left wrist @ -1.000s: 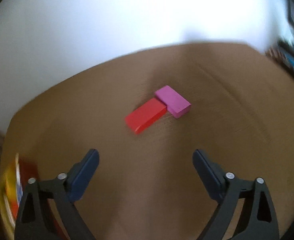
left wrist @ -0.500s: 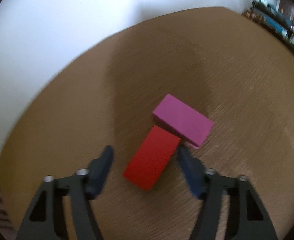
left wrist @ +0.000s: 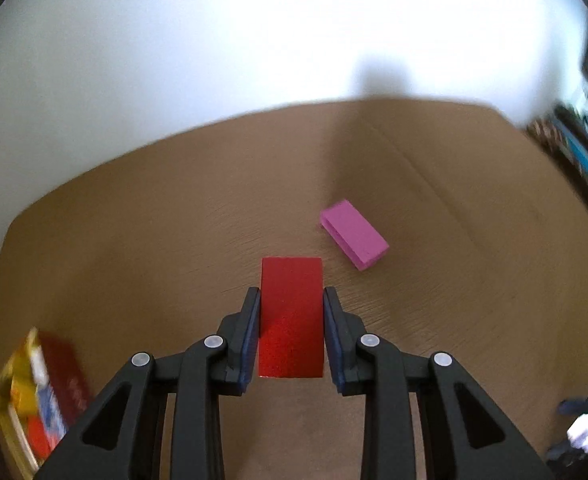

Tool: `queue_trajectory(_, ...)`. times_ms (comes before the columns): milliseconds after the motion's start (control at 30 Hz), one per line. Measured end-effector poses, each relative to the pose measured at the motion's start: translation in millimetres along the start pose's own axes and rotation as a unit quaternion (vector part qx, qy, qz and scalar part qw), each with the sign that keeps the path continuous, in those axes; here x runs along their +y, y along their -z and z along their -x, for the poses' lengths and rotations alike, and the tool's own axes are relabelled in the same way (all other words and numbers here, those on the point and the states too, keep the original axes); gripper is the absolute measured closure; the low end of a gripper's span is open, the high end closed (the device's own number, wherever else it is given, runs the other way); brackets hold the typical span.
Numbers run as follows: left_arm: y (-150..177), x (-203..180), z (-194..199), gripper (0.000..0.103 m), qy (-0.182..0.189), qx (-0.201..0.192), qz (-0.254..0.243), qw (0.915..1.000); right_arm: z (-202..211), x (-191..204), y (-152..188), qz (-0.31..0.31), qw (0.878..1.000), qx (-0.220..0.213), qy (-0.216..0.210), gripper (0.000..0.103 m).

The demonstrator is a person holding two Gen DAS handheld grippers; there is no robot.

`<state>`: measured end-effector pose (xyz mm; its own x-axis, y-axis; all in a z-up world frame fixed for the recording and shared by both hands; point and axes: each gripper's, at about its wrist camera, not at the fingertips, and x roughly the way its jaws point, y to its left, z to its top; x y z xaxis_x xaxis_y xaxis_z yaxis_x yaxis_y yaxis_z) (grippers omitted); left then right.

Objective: Organize rigid objects
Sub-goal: 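Carry the red block into the tin tray and release it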

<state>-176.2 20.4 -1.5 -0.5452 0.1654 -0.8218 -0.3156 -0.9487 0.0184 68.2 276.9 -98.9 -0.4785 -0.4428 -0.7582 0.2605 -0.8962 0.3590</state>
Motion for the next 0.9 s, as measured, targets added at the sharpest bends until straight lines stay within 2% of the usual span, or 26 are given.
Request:
queue_trajectory(167,4.4,22.1,52.3,0.077,-0.055,-0.046,0.058,0.9958,6.8,6.7,6.3,0.006,1.000,-0.008,0.002,0.048)
queue_trajectory(233,17.5,31.3,80.5,0.077,-0.086,-0.063,0.066,0.9921,5.4,11.1,8.3,0.007,1.000,-0.005,-0.004,0.048)
queue_trajectory(333,17.1,32.3,95.0,0.077,-0.117,-0.077,0.083,0.9866,6.9,17.2,6.5,0.010,1.000,-0.006,-0.011,0.048)
queue_trajectory(433,28.4,52.6,113.0,0.077,-0.148,-0.083,0.098,0.9806,9.6,25.5,5.2,0.025,1.000,-0.011,-0.013,0.048)
queue_trajectory(600,55.9,95.8,137.6,0.077,-0.185,-0.084,0.139,0.9693,3.9,28.0,9.5,0.027,0.999,0.001,-0.021,0.048)
queue_trajectory(900,105.8,147.2,137.5,0.077,-0.212,-0.054,0.189,0.9574,-0.3,33.1,16.2,0.039,0.999,0.012,-0.021,0.048)
